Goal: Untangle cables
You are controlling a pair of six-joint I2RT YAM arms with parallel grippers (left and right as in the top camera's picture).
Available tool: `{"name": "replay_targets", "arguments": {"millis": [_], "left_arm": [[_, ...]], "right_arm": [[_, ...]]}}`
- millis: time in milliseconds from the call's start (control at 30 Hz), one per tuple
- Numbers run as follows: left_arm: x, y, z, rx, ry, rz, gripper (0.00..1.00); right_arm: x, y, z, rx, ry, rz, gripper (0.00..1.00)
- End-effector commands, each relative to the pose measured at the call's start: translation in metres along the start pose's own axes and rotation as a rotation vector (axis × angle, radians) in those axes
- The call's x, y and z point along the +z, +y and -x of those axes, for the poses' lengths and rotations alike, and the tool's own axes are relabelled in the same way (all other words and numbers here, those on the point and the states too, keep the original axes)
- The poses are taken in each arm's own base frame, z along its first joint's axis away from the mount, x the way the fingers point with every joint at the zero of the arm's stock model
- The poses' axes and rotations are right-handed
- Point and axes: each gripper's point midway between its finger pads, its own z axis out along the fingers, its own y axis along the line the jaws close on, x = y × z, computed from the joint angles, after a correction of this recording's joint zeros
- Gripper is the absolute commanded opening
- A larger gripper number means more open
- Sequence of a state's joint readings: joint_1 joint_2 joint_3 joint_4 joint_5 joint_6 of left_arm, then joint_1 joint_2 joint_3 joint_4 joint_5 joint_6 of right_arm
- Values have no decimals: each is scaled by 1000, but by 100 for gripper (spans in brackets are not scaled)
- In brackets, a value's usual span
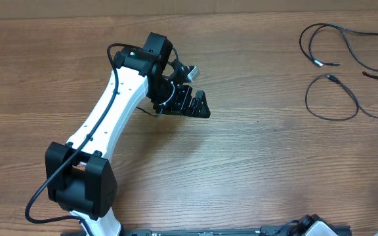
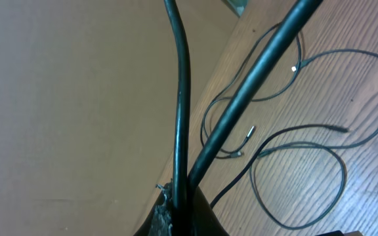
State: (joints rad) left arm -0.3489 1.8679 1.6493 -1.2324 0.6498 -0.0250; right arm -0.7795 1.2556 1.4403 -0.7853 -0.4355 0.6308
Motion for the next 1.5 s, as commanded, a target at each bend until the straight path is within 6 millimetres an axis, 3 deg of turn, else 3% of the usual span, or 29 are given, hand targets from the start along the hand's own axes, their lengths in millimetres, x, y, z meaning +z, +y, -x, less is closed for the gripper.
{"name": "replay_targets", "arguments": {"millis": [0,167,600,667,967,1267,1467], "left_arm": [[-4,-2,1,26,-8,6,100],[-2,-3,-2,25,1,10,100],[1,0,-7,33,26,56,100],[1,0,-6,37,23,56,100],[1,0,-4,43,13,55,99],[1,0,-4,42,15,56,100],[2,-1,-4,42,15,55,100]], "right_arm": [[-15,-7,18,-10,-96,-73,4],[-21,-53,36,15,-212,-314,4],[2,-118,41,98,-172,-516,4],[6,-129,31,115,-126,-554,4],[25,-201,-46,226,207,-795,4],[26,-220,-89,257,363,-853,8],[37,-241,-125,255,424,-861,13]]}}
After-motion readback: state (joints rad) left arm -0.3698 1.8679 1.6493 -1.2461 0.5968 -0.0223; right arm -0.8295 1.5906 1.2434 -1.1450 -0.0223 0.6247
